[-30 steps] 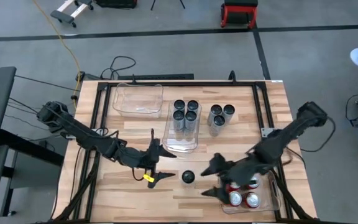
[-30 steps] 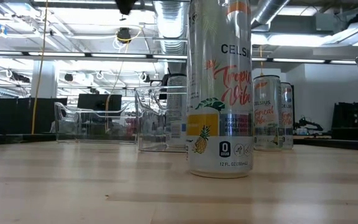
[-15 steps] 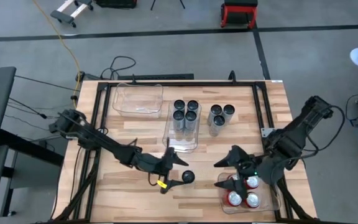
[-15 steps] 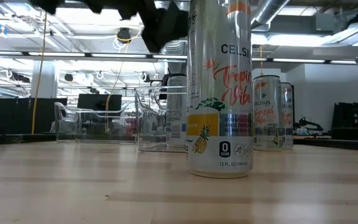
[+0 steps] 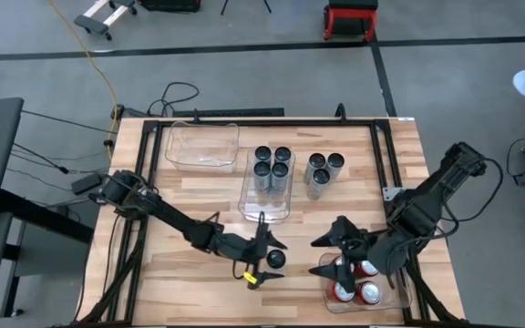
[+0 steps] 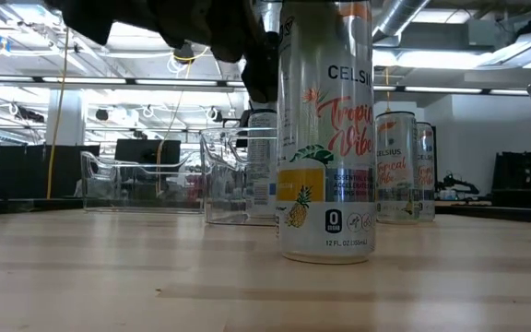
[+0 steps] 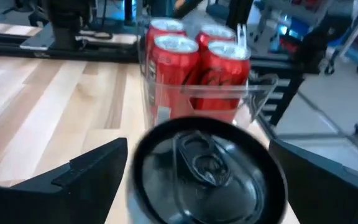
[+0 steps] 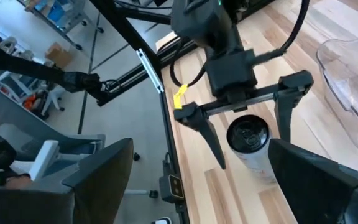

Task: Sort soda cans
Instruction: Put the white yellow soda can into the top transparent bin

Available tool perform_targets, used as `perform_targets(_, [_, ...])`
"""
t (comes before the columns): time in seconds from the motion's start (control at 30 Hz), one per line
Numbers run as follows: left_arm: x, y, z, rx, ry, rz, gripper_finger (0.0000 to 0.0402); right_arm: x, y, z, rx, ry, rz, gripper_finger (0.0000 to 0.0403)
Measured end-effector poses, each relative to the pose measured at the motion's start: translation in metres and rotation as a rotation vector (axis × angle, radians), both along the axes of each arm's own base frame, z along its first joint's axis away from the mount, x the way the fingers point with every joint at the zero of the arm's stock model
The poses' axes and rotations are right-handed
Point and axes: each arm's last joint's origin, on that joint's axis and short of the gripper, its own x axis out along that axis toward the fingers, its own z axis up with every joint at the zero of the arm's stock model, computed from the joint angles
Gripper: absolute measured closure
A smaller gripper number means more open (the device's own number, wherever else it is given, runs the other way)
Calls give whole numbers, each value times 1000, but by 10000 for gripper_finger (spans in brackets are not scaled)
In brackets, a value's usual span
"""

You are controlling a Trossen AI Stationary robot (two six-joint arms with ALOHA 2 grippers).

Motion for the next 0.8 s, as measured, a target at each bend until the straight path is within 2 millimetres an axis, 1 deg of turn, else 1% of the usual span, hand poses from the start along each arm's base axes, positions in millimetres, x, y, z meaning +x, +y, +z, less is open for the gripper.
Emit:
perform_targets(0.07, [2, -2, 0, 25, 26, -6, 20, 0, 0, 0, 2, 0, -1, 14])
perform_targets(0.17, [5, -3, 4, 43, 51, -7, 41, 0, 0, 0, 8, 1, -4, 14])
perform_targets(0.27, [4, -2, 8, 55, 75, 0, 77, -1, -1, -2, 5, 21, -11, 14])
perform_targets(0.43, [0, 3, 17, 27, 125, 35, 150, -2, -2, -5, -3, 51, -21, 14])
perform_targets(0.57, [-3, 8, 24, -12, 154, 56, 152, -3, -3, -6, -15, 64, -21, 14])
perform_targets(0.63, [-6, 9, 30, -27, 151, 60, 152, -3, -3, -7, -19, 68, -21, 14])
perform_targets(0.7, [-10, 11, 44, -50, 122, 61, 152, -3, -3, -6, -18, 67, -21, 14])
perform_targets(0.8, [-23, 17, 75, -71, 70, 88, 152, -4, -2, -6, -19, 67, -18, 14])
